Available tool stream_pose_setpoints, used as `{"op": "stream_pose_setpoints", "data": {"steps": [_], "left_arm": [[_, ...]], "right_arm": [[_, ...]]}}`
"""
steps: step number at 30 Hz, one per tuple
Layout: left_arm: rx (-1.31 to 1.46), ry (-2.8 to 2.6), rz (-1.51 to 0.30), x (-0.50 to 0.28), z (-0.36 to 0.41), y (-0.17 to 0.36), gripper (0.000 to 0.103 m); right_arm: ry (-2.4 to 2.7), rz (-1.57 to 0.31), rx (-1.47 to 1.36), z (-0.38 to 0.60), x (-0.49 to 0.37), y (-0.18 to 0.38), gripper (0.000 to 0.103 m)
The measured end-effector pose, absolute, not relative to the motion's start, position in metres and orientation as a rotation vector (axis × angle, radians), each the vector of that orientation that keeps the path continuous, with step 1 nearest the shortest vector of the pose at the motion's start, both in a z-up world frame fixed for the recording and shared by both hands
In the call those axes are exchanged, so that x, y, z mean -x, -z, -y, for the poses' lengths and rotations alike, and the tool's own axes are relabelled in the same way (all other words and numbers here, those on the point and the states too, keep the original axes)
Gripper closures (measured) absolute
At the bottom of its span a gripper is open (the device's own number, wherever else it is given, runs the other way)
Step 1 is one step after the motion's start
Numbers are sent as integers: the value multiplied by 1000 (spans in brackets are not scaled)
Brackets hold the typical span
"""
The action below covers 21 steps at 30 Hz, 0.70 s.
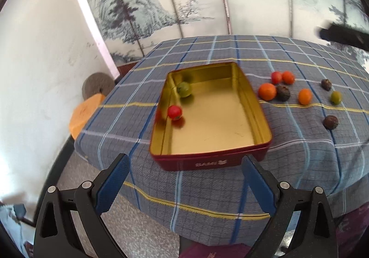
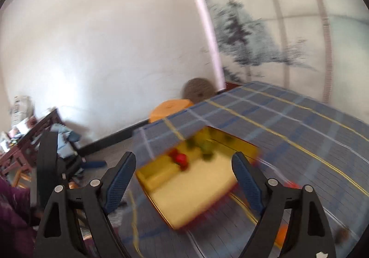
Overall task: Organize fruits
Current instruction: 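Withdraw both grippers from the tray and move the left gripper toward the brown fruit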
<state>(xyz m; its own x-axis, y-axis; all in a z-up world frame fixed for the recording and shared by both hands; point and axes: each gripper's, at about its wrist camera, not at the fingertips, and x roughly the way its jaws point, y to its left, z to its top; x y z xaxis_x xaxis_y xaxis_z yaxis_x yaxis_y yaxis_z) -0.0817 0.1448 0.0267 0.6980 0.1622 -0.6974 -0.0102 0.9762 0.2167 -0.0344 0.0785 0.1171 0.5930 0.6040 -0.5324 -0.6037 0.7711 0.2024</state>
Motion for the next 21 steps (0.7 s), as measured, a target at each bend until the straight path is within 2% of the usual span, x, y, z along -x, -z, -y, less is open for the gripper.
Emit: {"op": "stream_pose_setpoints", "data": {"steps": [5,7,13,21], "left_arm": [[-266,-55,-776,81,-116,-32,6],[-287,-41,-774,79,-104,-33,6],[-358,-5,-767,76,-68,-34,6],[-445,19,-778,68,-26,-30,6]], "right_arm": [[-455,-625,0,12,85,-115,18],[-361,-630,-33,48,99,-111,11],[-122,-631,-149,146,129,-90,8],[12,-654,-283,208,133,-52,2]]}}
